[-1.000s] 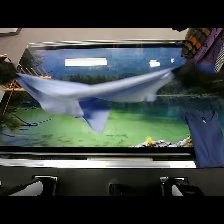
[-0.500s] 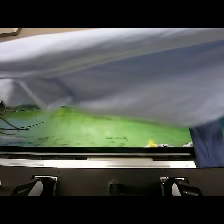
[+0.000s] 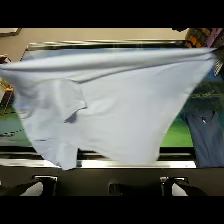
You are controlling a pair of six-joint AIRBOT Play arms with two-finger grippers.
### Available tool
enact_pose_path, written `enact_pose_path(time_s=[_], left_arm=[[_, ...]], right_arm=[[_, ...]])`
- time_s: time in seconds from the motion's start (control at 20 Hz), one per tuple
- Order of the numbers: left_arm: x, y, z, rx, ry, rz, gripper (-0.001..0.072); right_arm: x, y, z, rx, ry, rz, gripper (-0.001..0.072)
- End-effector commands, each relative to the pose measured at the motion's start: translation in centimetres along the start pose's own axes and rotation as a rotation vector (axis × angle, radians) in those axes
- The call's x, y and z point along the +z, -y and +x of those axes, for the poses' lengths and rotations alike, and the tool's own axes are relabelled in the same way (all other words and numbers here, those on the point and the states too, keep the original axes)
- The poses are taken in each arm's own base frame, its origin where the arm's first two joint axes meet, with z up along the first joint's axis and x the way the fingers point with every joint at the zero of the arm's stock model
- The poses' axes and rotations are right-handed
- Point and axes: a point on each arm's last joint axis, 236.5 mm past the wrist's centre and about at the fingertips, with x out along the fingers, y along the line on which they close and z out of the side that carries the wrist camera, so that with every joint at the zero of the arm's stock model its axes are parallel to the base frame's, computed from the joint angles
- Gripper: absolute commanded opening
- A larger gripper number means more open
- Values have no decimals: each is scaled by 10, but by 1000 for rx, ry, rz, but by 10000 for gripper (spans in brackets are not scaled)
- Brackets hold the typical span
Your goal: Fold the clothes and pants, and hang the long-sleeved shirts on hangers.
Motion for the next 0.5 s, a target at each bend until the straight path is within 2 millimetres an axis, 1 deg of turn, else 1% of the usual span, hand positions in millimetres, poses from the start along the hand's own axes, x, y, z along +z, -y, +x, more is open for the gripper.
enact_pose_path(time_s=[0.0, 0.05, 0.1, 0.15, 0.2, 0.25, 0.35, 0.4, 0.45], left_arm=[[-49, 3, 147, 22, -269, 19, 14], [-67, 1, 190, 33, -327, 15, 15], [-85, -2, 225, 42, -371, 14, 15], [-104, -5, 257, 45, -414, 6, 15], [-122, -5, 281, 39, -455, -9, 15], [-141, -7, 300, 36, -499, -26, 15], [-172, -14, 321, 52, -577, -30, 15], [-181, -16, 327, 56, -599, -26, 15], [-185, -18, 330, 55, -610, -12, 15]], right_arm=[[-31, 42, 133, -49, -277, 47, 29], [-45, 51, 174, -61, -333, 48, 29], [-58, 58, 211, -69, -372, 52, 29], [-73, 63, 249, -71, -399, 43, 30], [-89, 68, 283, -74, -420, 47, 30], [-104, 71, 309, -74, -436, 57, 30], [-130, 79, 349, -90, -463, 99, 30], [-141, 82, 361, -97, -477, 117, 30], [-150, 84, 369, -104, -489, 135, 34]])
